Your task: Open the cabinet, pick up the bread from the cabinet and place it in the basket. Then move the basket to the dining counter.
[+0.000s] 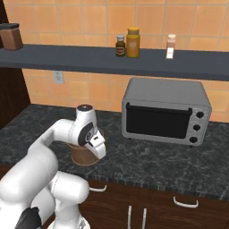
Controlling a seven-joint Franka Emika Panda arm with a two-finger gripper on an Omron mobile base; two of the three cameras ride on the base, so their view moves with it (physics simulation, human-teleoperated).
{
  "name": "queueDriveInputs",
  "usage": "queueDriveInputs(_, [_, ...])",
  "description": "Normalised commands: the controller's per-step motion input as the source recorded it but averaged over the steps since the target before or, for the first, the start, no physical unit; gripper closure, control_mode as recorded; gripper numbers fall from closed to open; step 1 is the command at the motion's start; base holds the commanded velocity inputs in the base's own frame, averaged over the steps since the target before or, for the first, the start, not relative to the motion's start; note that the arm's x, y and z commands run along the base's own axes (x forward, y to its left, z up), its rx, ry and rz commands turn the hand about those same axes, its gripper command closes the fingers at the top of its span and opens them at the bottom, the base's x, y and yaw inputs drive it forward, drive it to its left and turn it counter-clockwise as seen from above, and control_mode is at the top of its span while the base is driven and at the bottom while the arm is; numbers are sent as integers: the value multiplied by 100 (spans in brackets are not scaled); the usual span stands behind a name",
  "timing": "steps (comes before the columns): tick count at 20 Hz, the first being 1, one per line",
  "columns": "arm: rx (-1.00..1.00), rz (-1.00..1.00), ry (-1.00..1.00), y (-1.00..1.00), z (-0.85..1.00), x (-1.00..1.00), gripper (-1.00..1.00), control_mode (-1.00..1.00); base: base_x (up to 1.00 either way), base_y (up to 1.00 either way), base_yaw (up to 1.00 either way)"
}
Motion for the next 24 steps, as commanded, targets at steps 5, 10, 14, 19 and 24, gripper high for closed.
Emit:
queueDriveInputs(5, [0, 0, 0, 1, -18, 6, -100, -100, 0, 0, 0])
queueDriveInputs(10, [1, 0, 0, 15, -24, 4, 100, -100, 0, 0, 0])
queueDriveInputs(14, [2, -3, -7, 16, -26, 8, 100, -100, 0, 0, 0])
queueDriveInputs(19, [6, -11, -6, 8, 11, 8, 100, -100, 0, 0, 0])
queueDriveInputs(24, [10, -16, 0, 2, 91, -43, 100, -100, 0, 0, 0])
